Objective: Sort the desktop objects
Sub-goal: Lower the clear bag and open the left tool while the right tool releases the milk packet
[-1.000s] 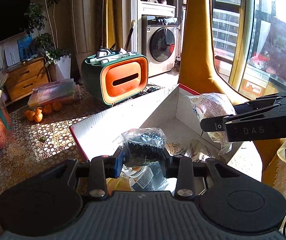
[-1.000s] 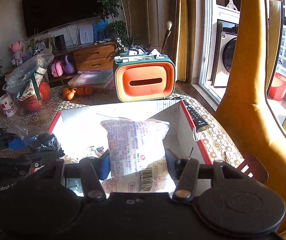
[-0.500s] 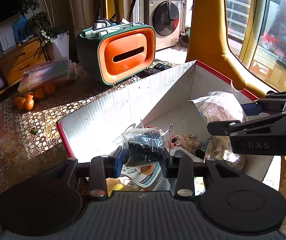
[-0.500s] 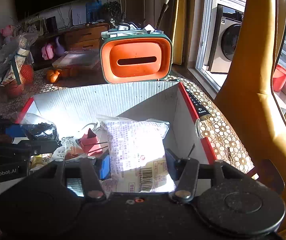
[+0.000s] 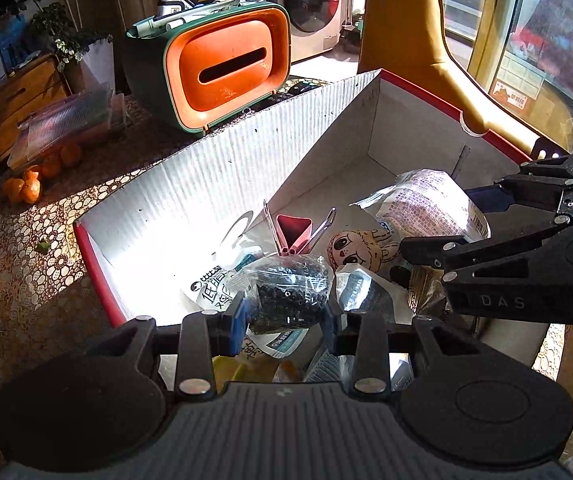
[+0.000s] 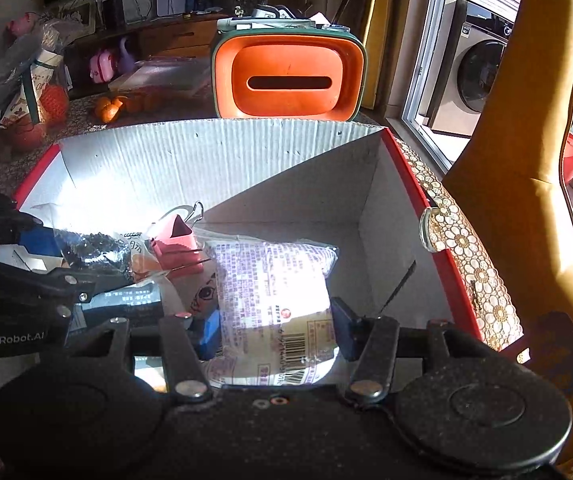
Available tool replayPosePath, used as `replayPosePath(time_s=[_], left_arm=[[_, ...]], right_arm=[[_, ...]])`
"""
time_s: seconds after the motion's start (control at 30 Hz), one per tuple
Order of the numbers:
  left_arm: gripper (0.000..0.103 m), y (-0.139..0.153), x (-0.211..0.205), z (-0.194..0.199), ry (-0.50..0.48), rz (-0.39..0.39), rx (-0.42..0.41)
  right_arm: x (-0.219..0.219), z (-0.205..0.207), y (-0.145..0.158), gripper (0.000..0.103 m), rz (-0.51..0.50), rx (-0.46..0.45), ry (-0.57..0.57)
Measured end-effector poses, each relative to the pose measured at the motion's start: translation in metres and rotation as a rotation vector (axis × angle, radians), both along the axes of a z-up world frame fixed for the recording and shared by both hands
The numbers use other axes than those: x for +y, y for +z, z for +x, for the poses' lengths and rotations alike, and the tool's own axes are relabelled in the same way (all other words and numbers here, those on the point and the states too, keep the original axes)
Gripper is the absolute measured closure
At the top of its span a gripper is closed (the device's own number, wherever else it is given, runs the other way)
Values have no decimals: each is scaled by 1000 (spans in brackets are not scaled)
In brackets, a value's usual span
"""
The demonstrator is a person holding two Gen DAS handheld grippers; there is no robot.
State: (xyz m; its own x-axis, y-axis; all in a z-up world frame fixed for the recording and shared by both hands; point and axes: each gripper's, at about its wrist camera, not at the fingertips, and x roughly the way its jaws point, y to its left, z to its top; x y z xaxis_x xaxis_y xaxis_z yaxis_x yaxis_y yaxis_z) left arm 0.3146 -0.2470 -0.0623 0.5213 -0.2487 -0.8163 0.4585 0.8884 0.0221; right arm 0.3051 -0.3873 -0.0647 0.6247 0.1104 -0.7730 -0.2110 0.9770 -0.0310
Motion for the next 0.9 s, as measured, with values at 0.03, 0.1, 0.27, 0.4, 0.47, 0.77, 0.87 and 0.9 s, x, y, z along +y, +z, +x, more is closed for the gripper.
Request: replayPosePath(time_s=[0.03,0.1,0.27,0.4,0.47,0.77,0.87,0.9], left_arm=[[67,0,-1,0,-3,2,4],[67,-1,-1,1,-6,3,11],[61,1,2,-3,-3,-4,2],[44,6,8,-8,17,-33,-9],[43,10,13,-11,27,-44,-20],[43,32,34,-32,74,-94,-59],[43,42,38,-44,82,-102,-82],[43,45,39,-47,82,-107,-88]], right_arm=[[0,0,0,49,-1,3,2],[1,1,0,48,0,8,5],[2,-1,2,47,1,5,9],[1,-3,7,44,8,-2,2],[0,-5,11,43,12,-8,-1],[1,-28,32,39,34,-48,9],[3,-38,41,39,43,-66,19],[3,-41,45,38,46,-73,22]])
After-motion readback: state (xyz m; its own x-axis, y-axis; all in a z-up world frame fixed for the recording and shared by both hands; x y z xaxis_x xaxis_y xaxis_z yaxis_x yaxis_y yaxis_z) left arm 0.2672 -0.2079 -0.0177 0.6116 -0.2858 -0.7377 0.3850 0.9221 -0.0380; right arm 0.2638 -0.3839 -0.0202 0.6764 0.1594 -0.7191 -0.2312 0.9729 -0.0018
